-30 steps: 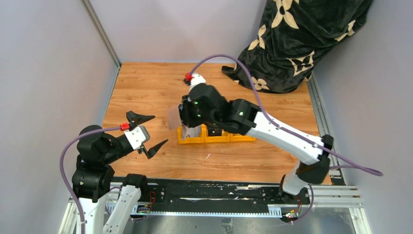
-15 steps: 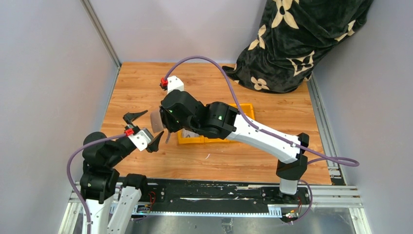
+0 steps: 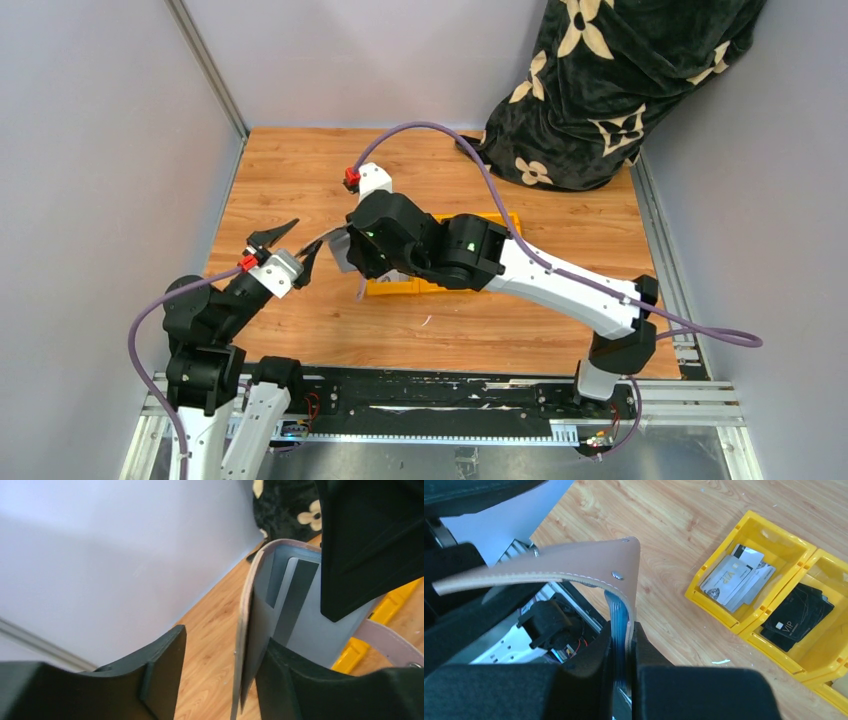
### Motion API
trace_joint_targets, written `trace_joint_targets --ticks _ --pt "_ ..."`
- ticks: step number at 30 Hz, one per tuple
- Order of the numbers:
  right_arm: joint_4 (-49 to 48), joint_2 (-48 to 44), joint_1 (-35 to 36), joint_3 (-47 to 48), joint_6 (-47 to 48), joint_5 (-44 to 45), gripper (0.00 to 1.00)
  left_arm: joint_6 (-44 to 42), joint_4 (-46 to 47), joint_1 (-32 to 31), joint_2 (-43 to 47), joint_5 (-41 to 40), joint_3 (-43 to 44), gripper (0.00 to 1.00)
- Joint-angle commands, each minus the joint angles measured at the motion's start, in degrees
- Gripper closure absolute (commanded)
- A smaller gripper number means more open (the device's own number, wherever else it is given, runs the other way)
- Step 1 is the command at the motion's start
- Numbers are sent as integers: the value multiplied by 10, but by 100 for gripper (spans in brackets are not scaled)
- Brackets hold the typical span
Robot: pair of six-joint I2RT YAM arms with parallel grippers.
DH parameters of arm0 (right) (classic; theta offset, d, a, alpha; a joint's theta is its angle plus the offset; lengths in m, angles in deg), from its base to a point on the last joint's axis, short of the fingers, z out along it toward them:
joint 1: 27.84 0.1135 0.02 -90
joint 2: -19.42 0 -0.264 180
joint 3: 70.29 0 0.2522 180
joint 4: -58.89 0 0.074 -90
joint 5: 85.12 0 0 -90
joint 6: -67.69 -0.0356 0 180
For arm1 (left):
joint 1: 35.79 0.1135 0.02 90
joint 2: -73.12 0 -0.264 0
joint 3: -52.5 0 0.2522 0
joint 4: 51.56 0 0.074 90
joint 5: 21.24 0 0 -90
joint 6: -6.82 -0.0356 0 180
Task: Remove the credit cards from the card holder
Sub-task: Open the card holder.
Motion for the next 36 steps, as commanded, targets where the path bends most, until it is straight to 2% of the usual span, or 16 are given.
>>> trace_joint_targets --ticks 1,5,10,13,18,21,26,31,34,36 --pt "-57 -61 4 -64 40 -49 100 -8 -43 -1 -12 61 30 47" --pt "-110 -101 -2 -123 76 -111 100 8 -92 -1 -34 126 65 70" --pt "-145 -135 -17 -176 107 -202 100 27 -133 -1 -58 184 101 91" --pt "-179 -172 -35 -225 120 -266 91 29 -184 -1 -80 219 143 100" --pt "-278 -254 -80 -344 130 -367 75 78 -203 -1 -98 256 175 100" --pt "-340 -301 -108 -410 127 -438 66 140 -203 -1 -113 283 199 100" --pt "-412 -367 -119 -491 129 -471 59 254 -204 -1 -143 373 233 100" --pt "-424 -388 -123 -508 122 -435 63 352 -204 -1 -171 425 237 100" --pt "-429 -385 -127 -497 110 -452 74 391 -204 -1 -177 452 224 100" --pt "-429 -384 -128 -490 106 -463 86 415 -205 -1 -185 467 218 100"
